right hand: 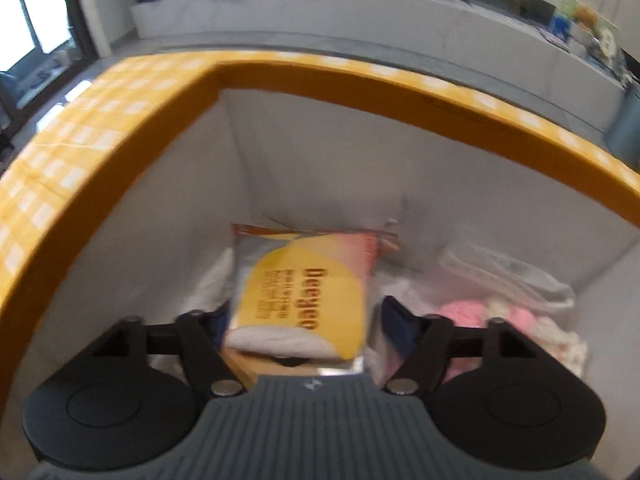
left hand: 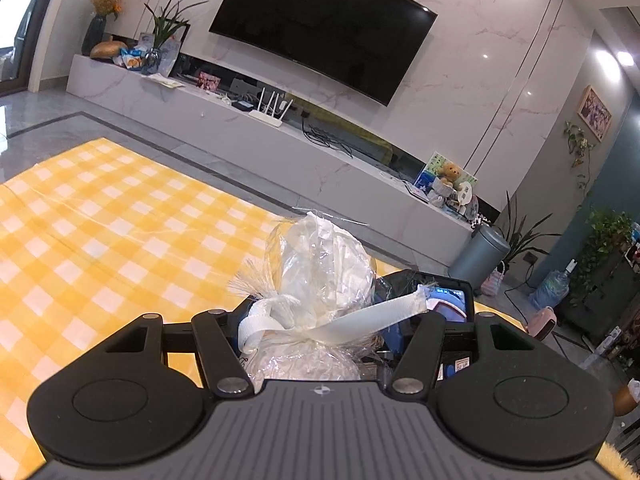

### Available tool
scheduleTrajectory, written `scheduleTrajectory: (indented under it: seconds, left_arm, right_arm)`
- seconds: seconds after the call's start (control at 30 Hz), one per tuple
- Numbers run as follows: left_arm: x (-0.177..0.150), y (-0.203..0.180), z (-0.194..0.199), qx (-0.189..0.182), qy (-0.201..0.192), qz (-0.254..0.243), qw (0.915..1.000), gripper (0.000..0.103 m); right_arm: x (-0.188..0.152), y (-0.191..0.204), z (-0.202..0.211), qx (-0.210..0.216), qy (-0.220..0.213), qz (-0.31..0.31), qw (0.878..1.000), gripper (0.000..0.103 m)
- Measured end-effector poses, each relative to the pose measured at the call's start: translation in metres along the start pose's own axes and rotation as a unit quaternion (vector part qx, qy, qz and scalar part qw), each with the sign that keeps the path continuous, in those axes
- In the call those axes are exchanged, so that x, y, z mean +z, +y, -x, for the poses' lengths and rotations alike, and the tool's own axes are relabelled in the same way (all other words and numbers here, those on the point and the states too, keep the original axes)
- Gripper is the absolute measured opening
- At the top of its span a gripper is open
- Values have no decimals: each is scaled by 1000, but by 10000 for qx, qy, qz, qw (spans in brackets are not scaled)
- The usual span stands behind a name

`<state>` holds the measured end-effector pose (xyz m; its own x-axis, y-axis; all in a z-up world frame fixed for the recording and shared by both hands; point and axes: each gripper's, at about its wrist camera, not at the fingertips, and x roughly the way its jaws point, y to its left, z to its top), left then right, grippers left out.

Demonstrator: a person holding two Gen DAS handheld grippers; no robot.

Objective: Organize soft objects
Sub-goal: 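Lower the Deeyeo pack into the white box and open the right gripper, then lower the ribbon bag into the white box and open the left gripper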

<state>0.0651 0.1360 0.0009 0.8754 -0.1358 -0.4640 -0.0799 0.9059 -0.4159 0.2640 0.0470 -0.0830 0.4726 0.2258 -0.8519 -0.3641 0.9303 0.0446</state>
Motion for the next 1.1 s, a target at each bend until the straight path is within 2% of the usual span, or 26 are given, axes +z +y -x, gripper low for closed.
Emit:
scheduleTrajectory:
  seconds: [0.1, 0.23, 0.4, 0.6, 0.67, 0.73, 0.8, 0.87, 1.03, 1.1]
  left_arm:
    - [3, 1, 4, 42, -81, 14, 10000, 69]
    - [7, 2, 10, -3, -201, 46, 9998, 69]
    - [6, -7, 6, -133, -185, -65, 9997, 69]
    - [-3, -33, -16, -394, 115, -328, 9986, 69]
    - [-3, -45, -28, -452, 200, -424, 9979, 69]
    - [-3, -58, -41, -435, 265, -596, 9969, 69]
    - [-5, -71, -54, -418, 337, -824, 9952, 69]
    - [-9, -82, -69, -368, 443, -988, 9934, 69]
    - [-33, -87, -102, -198, 973, -1186, 9880, 69]
    - [-38, -89, -109, -113, 1011, -1326, 9859, 69]
  right_arm:
    - [-4, -1, 18, 11, -396, 123, 9991, 89]
    - [-13, -4, 65, -30, -1108, 529, 9924, 95]
    - [-20, -28, 128, -317, -1680, 762, 9823, 97]
    - [-38, -66, 182, -872, -2161, 679, 9701, 98]
    - [-42, -87, 193, -791, -2077, 339, 9744, 98]
    - [-45, -109, 201, -476, -1972, -296, 9788, 98]
    - [-52, -129, 209, -85, -2084, -696, 9755, 98]
    - [-59, -141, 211, 86, -2124, -829, 9736, 98]
    - [-77, -152, 209, -137, -2319, -683, 9702, 98]
    - [-85, -157, 207, -179, -2346, -647, 9698, 98]
